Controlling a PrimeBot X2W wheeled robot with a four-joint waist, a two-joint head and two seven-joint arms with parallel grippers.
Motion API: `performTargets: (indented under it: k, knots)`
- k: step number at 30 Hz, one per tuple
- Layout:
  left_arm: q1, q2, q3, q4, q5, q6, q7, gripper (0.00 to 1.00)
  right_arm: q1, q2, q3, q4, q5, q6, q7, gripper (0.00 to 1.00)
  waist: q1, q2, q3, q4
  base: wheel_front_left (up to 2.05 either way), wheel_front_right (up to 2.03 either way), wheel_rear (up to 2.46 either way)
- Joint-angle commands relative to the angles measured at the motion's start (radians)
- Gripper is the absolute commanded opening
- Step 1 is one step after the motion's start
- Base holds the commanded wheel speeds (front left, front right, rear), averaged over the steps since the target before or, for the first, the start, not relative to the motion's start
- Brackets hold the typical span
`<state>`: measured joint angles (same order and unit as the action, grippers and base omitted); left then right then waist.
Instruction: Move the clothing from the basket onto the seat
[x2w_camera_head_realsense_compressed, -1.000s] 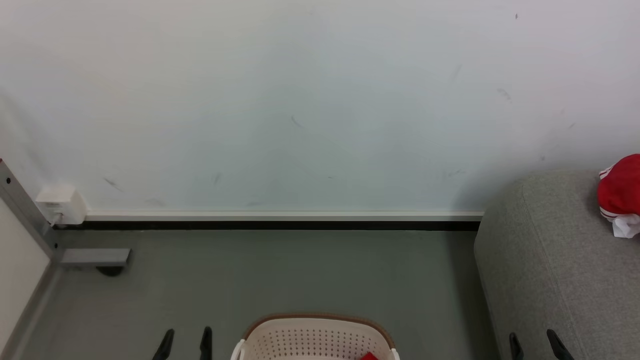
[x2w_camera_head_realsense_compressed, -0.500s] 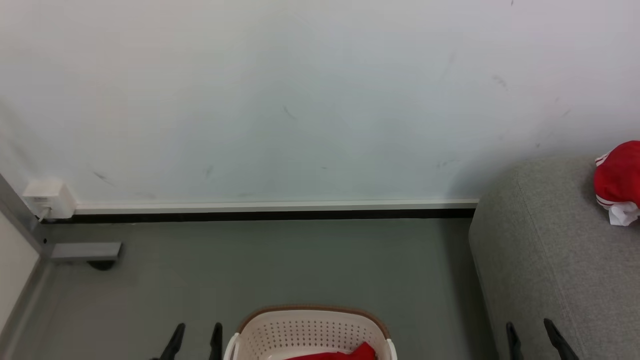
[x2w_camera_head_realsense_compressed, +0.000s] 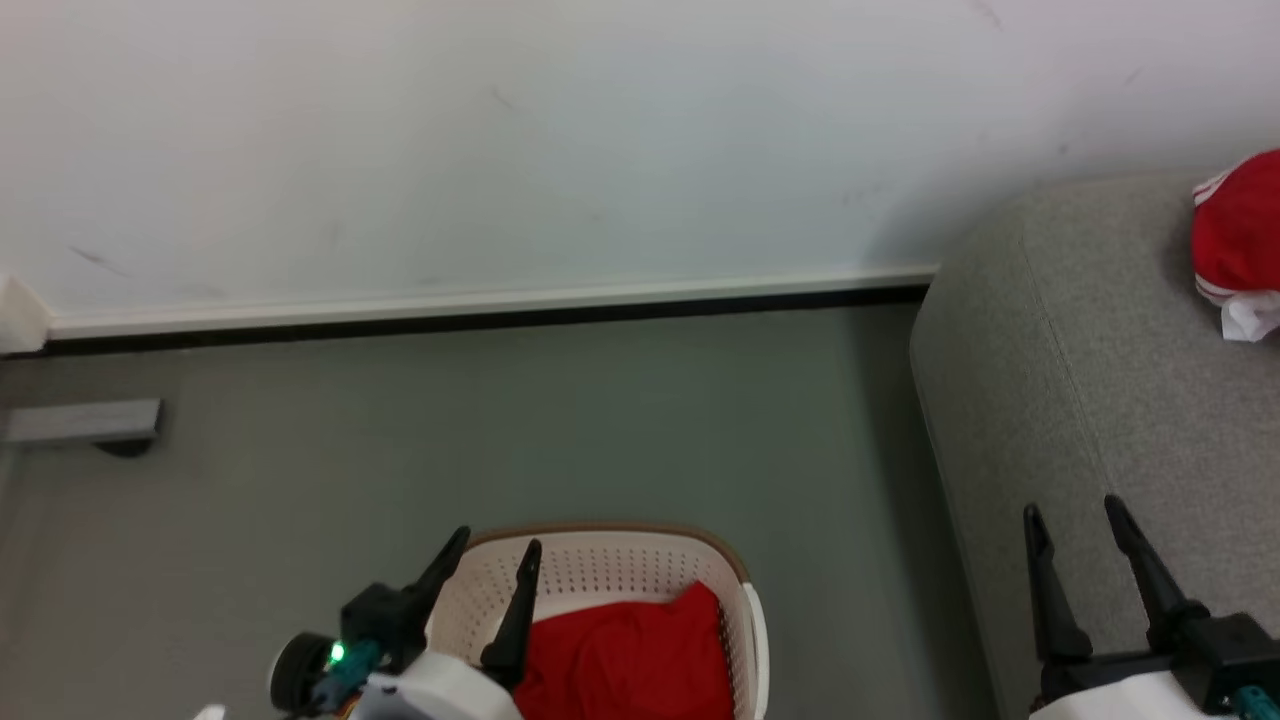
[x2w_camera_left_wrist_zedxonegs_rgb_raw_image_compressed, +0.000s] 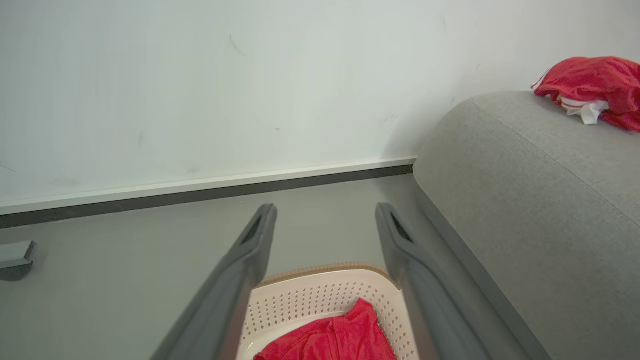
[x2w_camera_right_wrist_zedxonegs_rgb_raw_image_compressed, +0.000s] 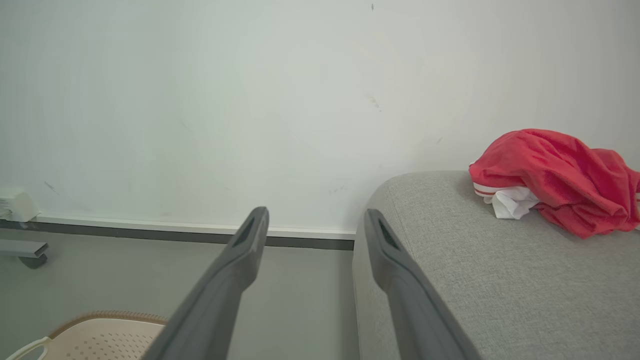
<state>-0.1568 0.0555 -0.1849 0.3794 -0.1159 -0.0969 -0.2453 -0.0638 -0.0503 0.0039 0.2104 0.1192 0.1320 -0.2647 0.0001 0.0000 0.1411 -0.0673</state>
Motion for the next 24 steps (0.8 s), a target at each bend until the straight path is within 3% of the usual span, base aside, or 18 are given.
performTargets:
  k: [1, 16, 24]
  knots:
    - [-0.053, 0.011, -0.016, 0.024, 0.026, -0.004, 0.023, 1.00, -0.037, -0.001, -0.005, -0.018, 0.011, -0.003, 0.001, 1.00, -0.0001, 0.0000, 0.119, -0.047, 0.00, 0.00, 0.00]
    - [-0.384, 0.028, -0.095, 0.245, 0.085, -0.013, 0.219, 1.00, -0.221, 0.000, -0.039, -0.106, 0.042, -0.003, 0.001, 1.00, -0.0001, 0.0000, 0.464, -0.111, 0.00, 0.00, 0.00]
    - [-0.520, 0.019, -0.091, 0.419, 0.041, -0.006, 0.268, 1.00, -0.295, 0.000, -0.018, -0.127, 0.061, -0.003, 0.001, 1.00, -0.0001, 0.0000, 0.607, -0.132, 0.00, 0.00, 0.00]
